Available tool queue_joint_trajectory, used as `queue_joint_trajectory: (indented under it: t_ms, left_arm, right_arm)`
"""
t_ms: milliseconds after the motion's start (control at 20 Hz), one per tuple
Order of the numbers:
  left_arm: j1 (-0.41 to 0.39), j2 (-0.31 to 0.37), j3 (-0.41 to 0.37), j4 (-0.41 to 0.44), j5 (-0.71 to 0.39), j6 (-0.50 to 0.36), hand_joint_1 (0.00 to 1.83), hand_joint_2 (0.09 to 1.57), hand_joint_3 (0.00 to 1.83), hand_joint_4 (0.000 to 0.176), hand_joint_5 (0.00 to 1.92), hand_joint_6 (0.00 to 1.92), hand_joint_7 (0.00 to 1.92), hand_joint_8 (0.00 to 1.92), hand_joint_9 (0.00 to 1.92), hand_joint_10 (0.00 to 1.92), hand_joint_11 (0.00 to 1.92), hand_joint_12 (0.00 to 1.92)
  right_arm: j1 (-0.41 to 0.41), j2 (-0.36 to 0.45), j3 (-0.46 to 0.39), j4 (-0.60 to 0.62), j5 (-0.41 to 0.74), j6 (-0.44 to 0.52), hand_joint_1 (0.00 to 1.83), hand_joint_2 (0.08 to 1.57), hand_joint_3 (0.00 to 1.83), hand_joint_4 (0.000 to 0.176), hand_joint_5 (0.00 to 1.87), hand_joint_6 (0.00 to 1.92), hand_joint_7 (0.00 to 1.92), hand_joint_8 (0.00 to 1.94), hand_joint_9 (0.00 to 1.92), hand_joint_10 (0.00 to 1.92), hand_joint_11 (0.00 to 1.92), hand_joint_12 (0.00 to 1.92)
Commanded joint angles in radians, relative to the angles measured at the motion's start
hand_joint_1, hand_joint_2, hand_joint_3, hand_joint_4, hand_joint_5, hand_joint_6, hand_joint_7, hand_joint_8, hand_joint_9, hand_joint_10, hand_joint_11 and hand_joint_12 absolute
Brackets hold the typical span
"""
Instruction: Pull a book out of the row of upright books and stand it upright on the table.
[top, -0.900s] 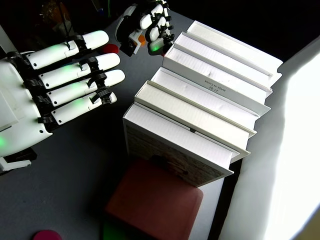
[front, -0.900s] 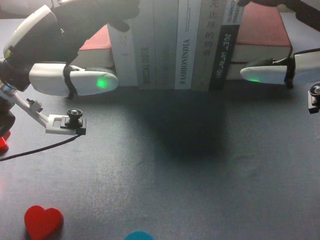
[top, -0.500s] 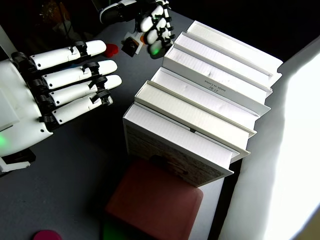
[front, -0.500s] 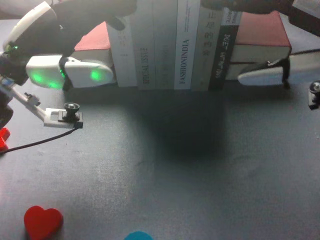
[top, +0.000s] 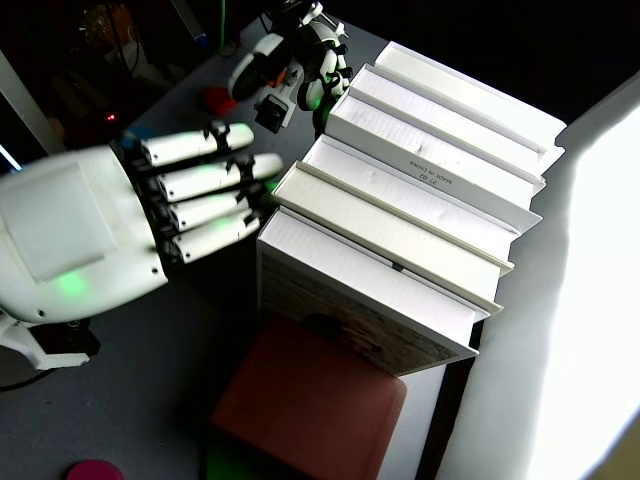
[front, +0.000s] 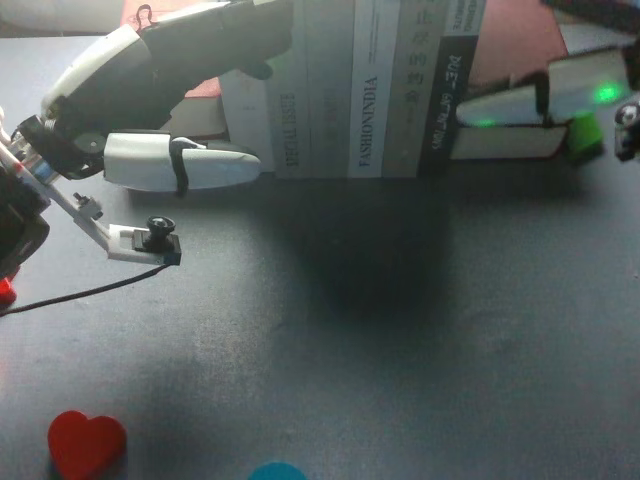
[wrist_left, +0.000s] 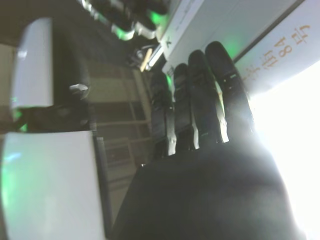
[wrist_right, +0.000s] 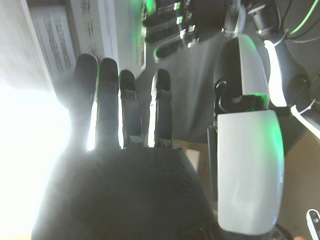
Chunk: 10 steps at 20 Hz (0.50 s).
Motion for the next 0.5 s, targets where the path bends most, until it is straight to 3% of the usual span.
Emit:
queue_joint_trajectory:
  t_ms: [0,50,100,200,250,300,400,450]
  left_arm:
    - [-0.01,0.005,-0.002,-0.048,-0.1,-0.009,1.22,0.91,0.01,0.058,0.43,0.0,0.36,0.01,0.35,0.04,0.0,1.24]
    - [-0.013,0.005,-0.004,-0.044,-0.1,-0.009,1.22,0.92,0.02,0.057,0.43,0.0,0.36,0.0,0.34,0.04,0.0,1.24]
    - [-0.015,0.005,-0.005,-0.043,-0.1,-0.009,1.24,0.94,0.02,0.058,0.42,0.0,0.34,0.0,0.34,0.03,0.0,1.21]
    - [-0.015,0.005,-0.007,-0.043,-0.101,-0.009,1.2,0.95,0.02,0.061,0.4,0.0,0.35,0.0,0.34,0.03,0.0,1.19]
    - [-0.015,0.005,-0.008,-0.043,-0.101,-0.009,1.22,0.96,0.02,0.062,0.4,0.0,0.32,0.0,0.32,0.02,0.0,1.14]
    - [-0.017,0.005,-0.008,-0.041,-0.101,-0.009,1.21,0.96,0.02,0.068,0.38,0.0,0.29,0.0,0.31,0.02,0.0,1.12]
    - [-0.023,0.005,-0.006,-0.039,-0.102,-0.009,1.21,0.97,0.02,0.073,0.37,0.0,0.27,0.0,0.31,0.02,0.0,1.16]
    - [-0.026,0.005,-0.006,-0.035,-0.102,-0.009,1.2,0.96,0.01,0.072,0.38,0.0,0.27,0.0,0.31,0.02,0.0,1.18]
  right_arm:
    - [0.032,0.011,-0.008,0.048,0.076,0.011,0.83,1.1,0.02,0.111,0.33,0.01,0.14,0.0,0.17,0.0,0.0,1.17]
    - [0.061,0.026,-0.023,0.03,0.076,0.011,0.81,1.09,0.01,0.101,0.33,0.01,0.16,0.0,0.19,0.01,0.0,1.05]
    - [0.104,0.042,-0.043,0.003,0.076,0.006,0.79,1.1,0.01,0.134,0.33,0.01,0.18,0.01,0.2,0.01,0.0,1.07]
    - [0.167,0.057,-0.065,-0.038,0.064,0.006,0.86,1.09,0.0,0.12,0.38,0.01,0.2,0.0,0.24,0.03,0.0,1.26]
    - [0.189,0.061,-0.072,-0.056,0.057,0.006,0.88,1.08,0.0,0.102,0.39,0.01,0.22,0.01,0.27,0.04,0.0,1.36]
    - [0.2,0.061,-0.074,-0.074,0.045,-0.001,0.84,1.07,0.0,0.105,0.41,0.01,0.24,0.01,0.28,0.04,0.0,1.42]
    - [0.223,0.056,-0.064,-0.102,-0.007,-0.012,0.8,1.06,0.0,0.135,0.44,0.02,0.24,0.0,0.24,0.02,0.0,1.43]
    - [0.23,0.044,-0.049,-0.116,-0.034,-0.012,0.81,1.07,0.0,0.125,0.42,0.0,0.19,0.0,0.21,0.01,0.0,1.33]
